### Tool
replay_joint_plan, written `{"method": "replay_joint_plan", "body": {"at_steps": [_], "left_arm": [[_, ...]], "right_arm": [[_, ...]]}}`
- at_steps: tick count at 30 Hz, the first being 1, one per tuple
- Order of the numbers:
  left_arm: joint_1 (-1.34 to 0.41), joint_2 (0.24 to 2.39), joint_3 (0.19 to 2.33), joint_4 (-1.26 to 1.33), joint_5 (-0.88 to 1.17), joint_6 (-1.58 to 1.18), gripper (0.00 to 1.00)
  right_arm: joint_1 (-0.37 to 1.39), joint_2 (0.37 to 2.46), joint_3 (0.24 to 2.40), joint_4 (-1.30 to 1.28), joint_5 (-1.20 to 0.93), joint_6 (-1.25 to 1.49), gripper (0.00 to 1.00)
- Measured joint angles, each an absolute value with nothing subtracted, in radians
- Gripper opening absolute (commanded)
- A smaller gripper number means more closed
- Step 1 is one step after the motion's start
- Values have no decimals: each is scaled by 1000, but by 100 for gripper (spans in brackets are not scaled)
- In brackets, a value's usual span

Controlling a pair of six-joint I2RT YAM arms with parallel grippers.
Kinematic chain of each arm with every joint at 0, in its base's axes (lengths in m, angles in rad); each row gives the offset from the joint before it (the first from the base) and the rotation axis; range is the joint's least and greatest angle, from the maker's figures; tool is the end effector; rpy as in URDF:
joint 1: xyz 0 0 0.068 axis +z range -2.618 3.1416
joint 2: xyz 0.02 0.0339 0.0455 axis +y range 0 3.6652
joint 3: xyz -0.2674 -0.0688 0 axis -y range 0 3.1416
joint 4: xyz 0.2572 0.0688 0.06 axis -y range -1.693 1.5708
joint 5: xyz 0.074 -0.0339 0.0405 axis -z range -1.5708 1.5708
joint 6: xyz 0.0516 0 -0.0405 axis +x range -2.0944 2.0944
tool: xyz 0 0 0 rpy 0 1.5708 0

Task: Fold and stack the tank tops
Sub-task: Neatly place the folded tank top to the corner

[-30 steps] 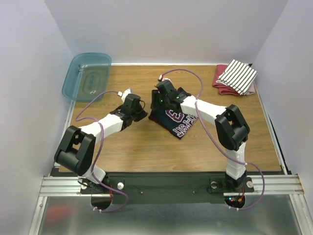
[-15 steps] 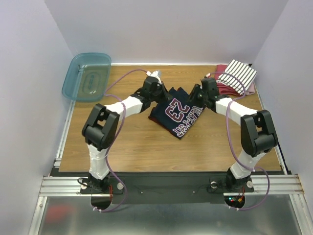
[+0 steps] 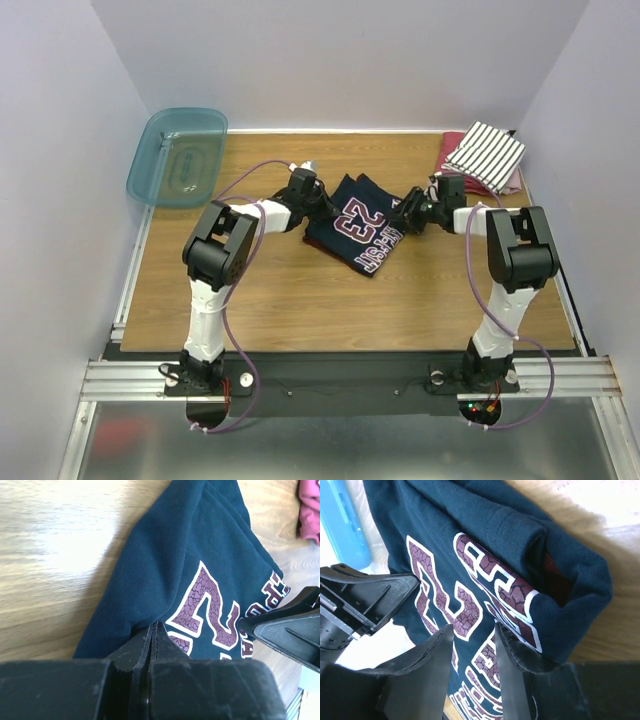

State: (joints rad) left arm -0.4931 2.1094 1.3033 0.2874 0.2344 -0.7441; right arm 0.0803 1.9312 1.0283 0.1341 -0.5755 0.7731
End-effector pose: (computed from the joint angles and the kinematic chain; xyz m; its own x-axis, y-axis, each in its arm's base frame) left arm 0.4228 -0.2408 0.1374 -0.7535 -0.3430 -0.5609 0.1737 0.7190 -0.6729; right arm 0.4014 0.0605 0.1174 -0.8153 0.5221 -0.2502 0.1567 0.6150 0.7728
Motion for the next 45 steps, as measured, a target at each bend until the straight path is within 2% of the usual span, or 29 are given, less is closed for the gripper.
{"method": "replay_joint_plan", "body": {"at_steps": [2, 5, 7, 14, 17, 23, 28, 32, 35, 36, 41, 42, 44, 45], "left_arm": [[-493, 2104, 1293, 296, 224, -754, 0], [-492, 2090, 1270, 309, 212, -768, 0], [-492, 2084, 1258, 313, 207, -775, 0], [-485, 2033, 1171, 349, 164, -822, 0], [-484, 2009, 1127, 368, 146, -841, 0], [-509, 1984, 1079, 396, 99, -883, 0], [-555, 1959, 1034, 420, 56, -928, 0], [-579, 1953, 1015, 435, 44, -948, 0], [-581, 1953, 1008, 447, 43, -955, 0], [-581, 1953, 1008, 448, 43, -955, 0], [-581, 1951, 1004, 453, 45, -956, 0], [-581, 1951, 1003, 453, 47, -955, 0], [-581, 1951, 1003, 454, 54, -949, 0], [-581, 1950, 1003, 454, 59, -946, 0]], "right_arm": [[78, 1938, 1038, 135, -588, 775, 48], [76, 1932, 1044, 133, -587, 773, 60], [76, 1916, 1044, 119, -569, 763, 63], [64, 1624, 871, 67, -390, 715, 75], [61, 1566, 803, 63, -357, 706, 77], [96, 1617, 747, 90, -357, 713, 80], [229, 1637, 743, 164, -323, 756, 80], [257, 1644, 714, 229, -302, 806, 79], [257, 1659, 698, 289, -296, 850, 74], [257, 1668, 698, 306, -290, 861, 67], [257, 1703, 702, 353, -229, 887, 54], [257, 1711, 711, 351, -219, 885, 45], [257, 1733, 738, 343, -196, 870, 32], [257, 1757, 763, 330, -184, 856, 17]]}}
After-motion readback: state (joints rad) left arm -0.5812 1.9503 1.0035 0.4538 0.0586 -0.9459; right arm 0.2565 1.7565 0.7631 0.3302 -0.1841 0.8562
